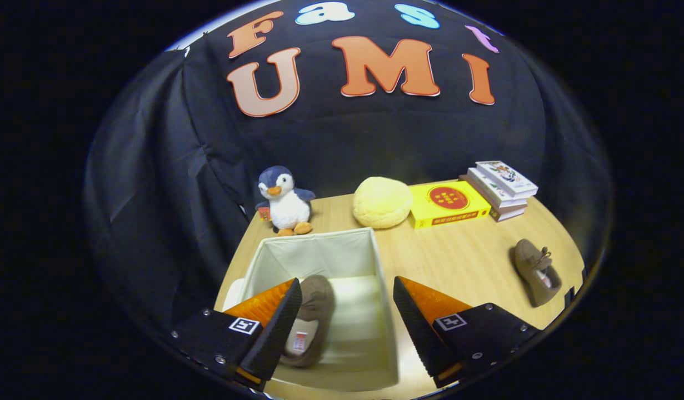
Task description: Open the storage box then place both shoes into the box .Put the left shoe in first, then the right shoe, with the right side of both shoes facing outward in a uniform manner.
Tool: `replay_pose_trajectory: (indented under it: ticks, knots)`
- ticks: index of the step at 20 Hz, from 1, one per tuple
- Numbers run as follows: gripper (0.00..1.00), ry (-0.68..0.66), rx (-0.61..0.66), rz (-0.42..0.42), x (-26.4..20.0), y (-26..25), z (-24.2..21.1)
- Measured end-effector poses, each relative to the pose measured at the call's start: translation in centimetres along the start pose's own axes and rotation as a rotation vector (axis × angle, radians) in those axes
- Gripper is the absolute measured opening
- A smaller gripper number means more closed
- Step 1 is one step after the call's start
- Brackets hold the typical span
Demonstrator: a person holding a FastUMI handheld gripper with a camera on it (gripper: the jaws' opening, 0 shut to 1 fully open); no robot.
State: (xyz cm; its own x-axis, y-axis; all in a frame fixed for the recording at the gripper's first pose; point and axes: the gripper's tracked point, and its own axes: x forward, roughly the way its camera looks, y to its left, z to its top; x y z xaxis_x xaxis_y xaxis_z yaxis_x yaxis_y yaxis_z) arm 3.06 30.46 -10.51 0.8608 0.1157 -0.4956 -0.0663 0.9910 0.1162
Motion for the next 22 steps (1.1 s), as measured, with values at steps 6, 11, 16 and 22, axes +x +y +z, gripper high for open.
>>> replay_pose_trajectory:
  ticks: [6,11,16,22]
  knots:
    - [0.99,-0.04,-0.02,-0.106,-1.2,-12.7,1.4]
    - [0.99,-0.032,-0.04,-0.154,-2.0,-23.1,1.2]
    - [0.99,-0.002,-0.045,-0.185,-2.0,-32.8,-0.9]
    - [0.99,0.053,-0.006,-0.206,-0.8,-41.8,-5.0]
